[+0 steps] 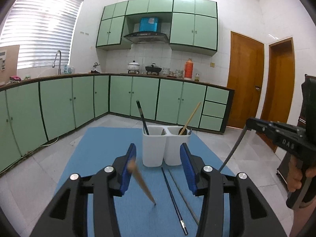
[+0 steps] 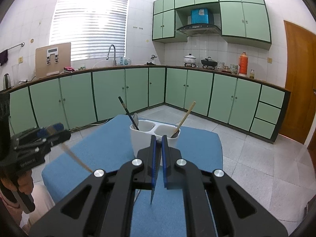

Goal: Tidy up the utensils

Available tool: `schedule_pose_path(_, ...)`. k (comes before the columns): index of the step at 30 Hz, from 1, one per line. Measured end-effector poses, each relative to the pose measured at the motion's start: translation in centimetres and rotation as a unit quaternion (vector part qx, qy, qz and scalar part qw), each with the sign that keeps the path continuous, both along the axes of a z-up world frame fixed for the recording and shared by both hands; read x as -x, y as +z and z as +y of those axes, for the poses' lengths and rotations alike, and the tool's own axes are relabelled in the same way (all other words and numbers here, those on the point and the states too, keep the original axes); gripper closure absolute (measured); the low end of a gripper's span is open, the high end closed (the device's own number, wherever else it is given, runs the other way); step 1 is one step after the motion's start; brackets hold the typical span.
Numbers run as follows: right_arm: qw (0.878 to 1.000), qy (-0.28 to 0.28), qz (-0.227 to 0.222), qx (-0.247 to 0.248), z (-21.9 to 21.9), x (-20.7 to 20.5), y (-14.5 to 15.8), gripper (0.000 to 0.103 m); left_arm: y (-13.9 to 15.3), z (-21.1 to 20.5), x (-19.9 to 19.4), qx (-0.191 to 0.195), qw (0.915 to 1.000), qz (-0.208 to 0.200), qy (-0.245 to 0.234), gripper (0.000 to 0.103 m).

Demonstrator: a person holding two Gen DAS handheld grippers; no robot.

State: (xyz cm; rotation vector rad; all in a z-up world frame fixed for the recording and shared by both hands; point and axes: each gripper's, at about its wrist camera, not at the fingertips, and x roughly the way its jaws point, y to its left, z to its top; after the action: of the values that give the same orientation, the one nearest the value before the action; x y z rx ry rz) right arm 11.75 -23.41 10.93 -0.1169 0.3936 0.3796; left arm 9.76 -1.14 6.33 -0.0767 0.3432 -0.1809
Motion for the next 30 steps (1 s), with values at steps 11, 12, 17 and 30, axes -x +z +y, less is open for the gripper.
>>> schedule_pose_path(11, 1.000, 0.002, -0.004, 0.004, 0.0, 0.2, -0.2, 0.098, -6.8, 3.6, -4.1, 0.001, 0.9956, 0.088, 0.032, 0.103)
schedule_pose_path(12, 1.000, 0.002, -0.004, 0.004, 0.0, 0.2, -0.2, 0.098, -7.0, 4.1, -4.2, 0.004, 0.9953, 0.090, 0.036, 0.103)
schedule_pose_path(17, 1.000, 0.001, -0.005, 0.000, 0.0, 0.0, -0.2, 0.098, -6.9, 5.1, -4.1, 0.012, 0.9959, 0.083, 0.034, 0.103)
schedule_pose_path(30, 1.000, 0.003, -0.005, -0.003, 0.0, 0.1, -0.1, 0.098, -2.4, 1.8, -3.1, -0.027, 0.9990, 0.033, -0.007, 0.103)
